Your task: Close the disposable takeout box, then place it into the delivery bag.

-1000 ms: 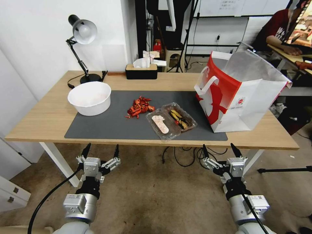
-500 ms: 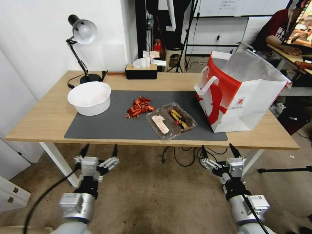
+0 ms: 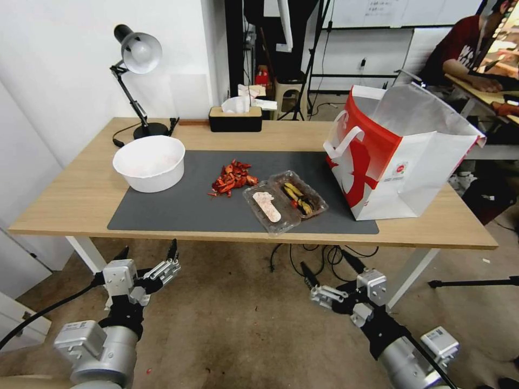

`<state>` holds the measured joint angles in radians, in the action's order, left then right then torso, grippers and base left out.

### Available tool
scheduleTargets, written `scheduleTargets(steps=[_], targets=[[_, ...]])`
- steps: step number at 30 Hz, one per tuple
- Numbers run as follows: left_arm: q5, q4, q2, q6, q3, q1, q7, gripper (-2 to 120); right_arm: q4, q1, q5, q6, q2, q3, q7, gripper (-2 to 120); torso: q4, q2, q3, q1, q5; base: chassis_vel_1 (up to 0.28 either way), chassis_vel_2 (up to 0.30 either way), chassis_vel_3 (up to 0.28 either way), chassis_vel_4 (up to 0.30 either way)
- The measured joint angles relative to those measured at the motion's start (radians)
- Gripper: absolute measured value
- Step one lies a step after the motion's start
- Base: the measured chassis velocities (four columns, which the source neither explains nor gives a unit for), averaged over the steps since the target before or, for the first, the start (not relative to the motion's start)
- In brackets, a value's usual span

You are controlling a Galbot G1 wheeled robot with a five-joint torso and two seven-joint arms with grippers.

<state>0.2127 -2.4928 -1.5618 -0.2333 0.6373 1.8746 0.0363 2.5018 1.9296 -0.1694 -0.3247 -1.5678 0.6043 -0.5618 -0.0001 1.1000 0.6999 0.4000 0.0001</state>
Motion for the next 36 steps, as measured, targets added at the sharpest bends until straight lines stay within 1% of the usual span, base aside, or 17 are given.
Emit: scheduleTargets(steps=[1, 4, 5, 6, 7, 8, 13, 19, 23, 26, 27, 29, 30, 31, 32, 35, 36], targets=[[-0.001, 0.008, 0.002, 0.004, 0.000, 0.000, 0.000, 100, 0.002, 0.008, -0.010, -0.019, -0.004, 0.003, -0.034, 100, 0.0001, 0.000, 0.000, 0.000, -0.0005, 0.000, 0.000, 0.000, 0.000], [-0.001, 0.016, 0.003, 0.011, -0.001, -0.003, -0.004, 100, -0.002, 0.013, -0.033, -0.026, -0.005, 0.010, -0.057, 100, 0.0000, 0.000, 0.000, 0.000, -0.0002, 0.000, 0.000, 0.000, 0.000], [-0.001, 0.016, 0.003, 0.011, -0.001, -0.003, -0.004, 100, -0.002, 0.013, -0.033, -0.026, -0.005, 0.010, -0.057, 100, 0.0000, 0.000, 0.000, 0.000, -0.0002, 0.000, 0.000, 0.000, 0.000], [-0.001, 0.021, 0.004, 0.013, -0.001, -0.007, -0.005, 100, -0.025, -0.009, -0.070, -0.002, 0.015, 0.047, -0.042, 100, -0.0004, 0.000, 0.000, 0.000, -0.0007, 0.000, 0.000, 0.000, 0.000], [0.000, 0.026, 0.006, 0.014, -0.002, -0.011, -0.006, 100, -0.040, -0.033, -0.090, 0.015, 0.032, 0.068, -0.031, 100, 0.0004, 0.000, 0.000, 0.000, 0.0006, 0.000, 0.000, 0.000, 0.000], [0.001, 0.032, 0.007, 0.015, -0.003, -0.014, -0.006, 100, -0.048, -0.044, -0.097, 0.022, 0.040, 0.079, -0.024, 100, 0.0004, 0.000, 0.000, 0.000, 0.0005, 0.000, 0.000, 0.000, 0.000], [0.006, 0.057, 0.012, 0.022, -0.006, -0.024, -0.006, 100, -0.070, -0.068, -0.102, 0.041, 0.054, 0.099, -0.013, 100, 0.0001, 0.000, 0.000, 0.000, -0.0003, 0.000, 0.000, 0.000, 0.000], [0.016, 0.072, 0.015, 0.025, -0.008, -0.032, -0.007, 100, -0.085, -0.090, -0.102, 0.049, 0.074, 0.107, -0.009, 100, 0.0001, 0.000, 0.000, 0.000, -0.0001, 0.000, 0.000, 0.000, 0.000], [0.039, 0.082, 0.020, 0.036, -0.008, -0.037, -0.007, 100, -0.094, -0.113, -0.108, 0.061, 0.105, 0.111, -0.009, 100, 0.0000, 0.000, 0.000, 0.000, -0.0001, 0.000, 0.000, 0.000, 0.000], [0.058, 0.085, 0.025, 0.041, -0.009, -0.038, -0.011, 100, -0.105, -0.145, -0.130, 0.072, 0.165, 0.113, -0.010, 100, -0.0001, 0.000, 0.000, 0.000, 0.0000, 0.000, 0.000, 0.000, 0.000], [0.058, 0.085, 0.025, 0.041, -0.009, -0.038, -0.011, 100, -0.105, -0.145, -0.130, 0.072, 0.165, 0.113, -0.010, 100, -0.0001, 0.000, 0.000, 0.000, 0.0000, 0.000, 0.000, 0.000, 0.000], [0.075, 0.084, 0.027, 0.042, -0.008, -0.037, -0.014, 100, -0.125, -0.181, -0.153, 0.093, 0.242, 0.112, -0.011, 100, -0.0003, 0.000, 0.000, 0.000, 0.0001, 0.000, 0.000, 0.000, 0.000], [0.078, 0.083, 0.027, 0.042, -0.008, -0.037, -0.015, 100, -0.128, -0.191, -0.163, 0.097, 0.262, 0.110, -0.010, 100, -0.0001, 0.000, 0.000, 0.000, 0.0001, 0.000, 0.000, 0.000, 0.000], [0.086, 0.078, 0.023, 0.042, -0.006, -0.035, -0.016, 100, -0.135, -0.225, -0.197, 0.103, 0.325, 0.106, -0.003, 100, 0.0002, 0.000, 0.000, 0.000, 0.0003, 0.000, 0.000, 0.000, 0.000], [0.086, 0.078, 0.023, 0.042, -0.006, -0.035, -0.016, 100, -0.135, -0.225, -0.197, 0.103, 0.325, 0.106, -0.003, 100, 0.0002, 0.000, 0.000, 0.000, 0.0003, 0.000, 0.000, 0.000, 0.000], [0.080, 0.073, 0.006, 0.043, -0.009, -0.028, -0.019, 100, -0.153, -0.294, -0.275, 0.107, 0.462, 0.097, 0.013, 100, 0.0000, 0.000, 0.000, 0.000, 0.0003, 0.000, 0.000, 0.000, 0.000], [0.080, 0.073, 0.006, 0.043, -0.009, -0.028, -0.019, 100, -0.153, -0.294, -0.275, 0.107, 0.462, 0.097, 0.013, 100, 0.0000, 0.000, 0.000, 0.000, 0.0003, 0.000, 0.000, 0.000, 0.000]])
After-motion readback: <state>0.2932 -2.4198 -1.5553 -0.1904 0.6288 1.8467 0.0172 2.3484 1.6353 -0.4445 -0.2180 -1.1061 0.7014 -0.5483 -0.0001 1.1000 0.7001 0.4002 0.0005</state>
